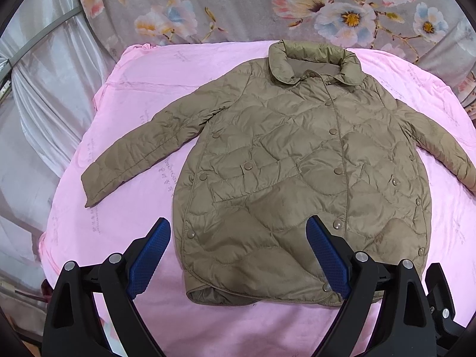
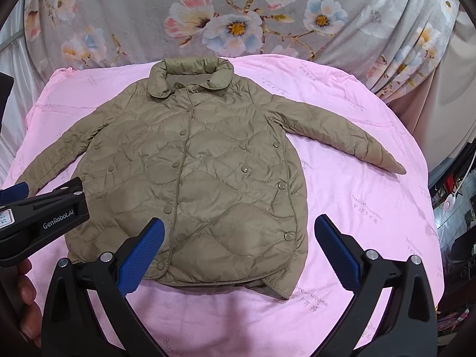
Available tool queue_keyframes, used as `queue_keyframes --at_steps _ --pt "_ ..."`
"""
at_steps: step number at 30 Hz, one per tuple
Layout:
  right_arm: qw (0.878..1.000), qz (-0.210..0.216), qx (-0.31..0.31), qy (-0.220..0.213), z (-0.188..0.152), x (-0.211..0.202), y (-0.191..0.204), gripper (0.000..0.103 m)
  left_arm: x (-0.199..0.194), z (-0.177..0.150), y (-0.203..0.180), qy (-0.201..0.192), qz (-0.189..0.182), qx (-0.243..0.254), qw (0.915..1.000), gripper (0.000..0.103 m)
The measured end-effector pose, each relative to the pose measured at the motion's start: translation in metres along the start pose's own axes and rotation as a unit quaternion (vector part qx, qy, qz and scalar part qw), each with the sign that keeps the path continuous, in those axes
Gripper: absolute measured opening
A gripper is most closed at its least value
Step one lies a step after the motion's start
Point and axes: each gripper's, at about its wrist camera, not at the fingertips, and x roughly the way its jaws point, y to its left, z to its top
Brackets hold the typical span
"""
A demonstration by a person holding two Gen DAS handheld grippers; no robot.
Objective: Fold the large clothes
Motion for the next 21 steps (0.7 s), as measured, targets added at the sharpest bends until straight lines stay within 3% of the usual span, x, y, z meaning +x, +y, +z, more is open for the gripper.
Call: queue_keyframes --at_steps 21 --pt "1.000 -0.002 -0.001 0.003 0.0001 0.0041 0.0027 0.098 -0.0011 -0.0062 0.0058 -0.001 0.006 -0.007 1.0000 0.090"
